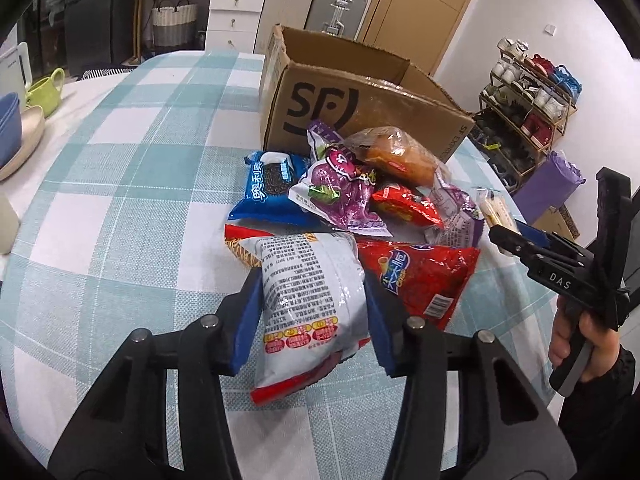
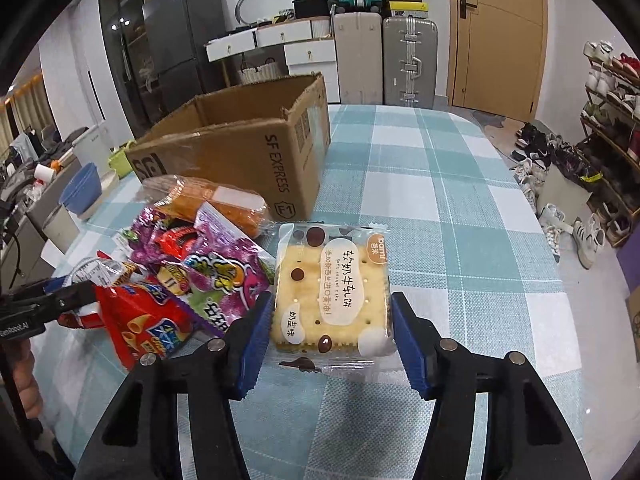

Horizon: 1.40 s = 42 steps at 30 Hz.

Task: Organize snacks
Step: 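Lift both held snacks and carry them over the cardboard box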

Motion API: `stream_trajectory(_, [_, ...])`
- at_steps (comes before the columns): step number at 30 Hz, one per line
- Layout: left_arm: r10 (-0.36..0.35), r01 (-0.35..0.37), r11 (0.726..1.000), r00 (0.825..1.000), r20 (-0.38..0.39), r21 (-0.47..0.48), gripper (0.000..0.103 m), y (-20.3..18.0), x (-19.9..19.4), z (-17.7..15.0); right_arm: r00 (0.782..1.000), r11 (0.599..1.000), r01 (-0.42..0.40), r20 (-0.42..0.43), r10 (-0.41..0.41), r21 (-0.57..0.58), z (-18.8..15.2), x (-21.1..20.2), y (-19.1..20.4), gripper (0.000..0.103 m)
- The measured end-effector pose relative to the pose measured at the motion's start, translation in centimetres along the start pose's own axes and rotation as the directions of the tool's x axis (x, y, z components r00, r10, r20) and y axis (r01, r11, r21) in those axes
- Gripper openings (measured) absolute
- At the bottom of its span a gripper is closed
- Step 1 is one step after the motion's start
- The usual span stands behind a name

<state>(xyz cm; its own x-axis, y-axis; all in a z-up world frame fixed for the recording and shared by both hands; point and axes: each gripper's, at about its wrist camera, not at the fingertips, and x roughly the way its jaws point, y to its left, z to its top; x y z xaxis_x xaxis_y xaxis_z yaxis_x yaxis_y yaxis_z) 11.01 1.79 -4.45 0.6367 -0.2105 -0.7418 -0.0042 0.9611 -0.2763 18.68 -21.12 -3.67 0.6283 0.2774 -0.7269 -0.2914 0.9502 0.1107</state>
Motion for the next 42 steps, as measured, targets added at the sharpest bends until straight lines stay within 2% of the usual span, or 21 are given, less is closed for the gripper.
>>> stream_trajectory(9, [-0.001, 0.002, 1.0, 0.997, 0.082, -0.011, 0.045, 0.4, -3.3, -0.1, 0.994, 0.999, -0.022, 0.106, 0.025, -0.03, 0.5, -4.7, 2.2, 0.059])
stream_trajectory(19, [-0.022, 0.018, 1.0, 0.982, 0.187, 0.024, 0.045, -0.3, -7.4, 1.0, 0.978, 0.997, -0.042, 0.2, 0.054, -0.064, 2.2, -9.2, 5.2, 0.059])
stream_trajectory(31, [-0.028, 0.011, 0.998, 0.972, 0.235, 0.07, 0.045, -1.3, -8.8, 4.6, 0.963, 0.993, -0.075, 0.253, 0.097, -0.096, 5.7, -8.2, 7.8, 0.059])
stream_trajectory(42, [-0.009, -0.015, 0.996, 0.964, 0.265, 0.088, 0.045, -2.2, -7.3, 9.3, 0.964, 0.99, -0.101, 0.238, 0.122, -0.1, 8.8, -5.0, 7.8, 0.059])
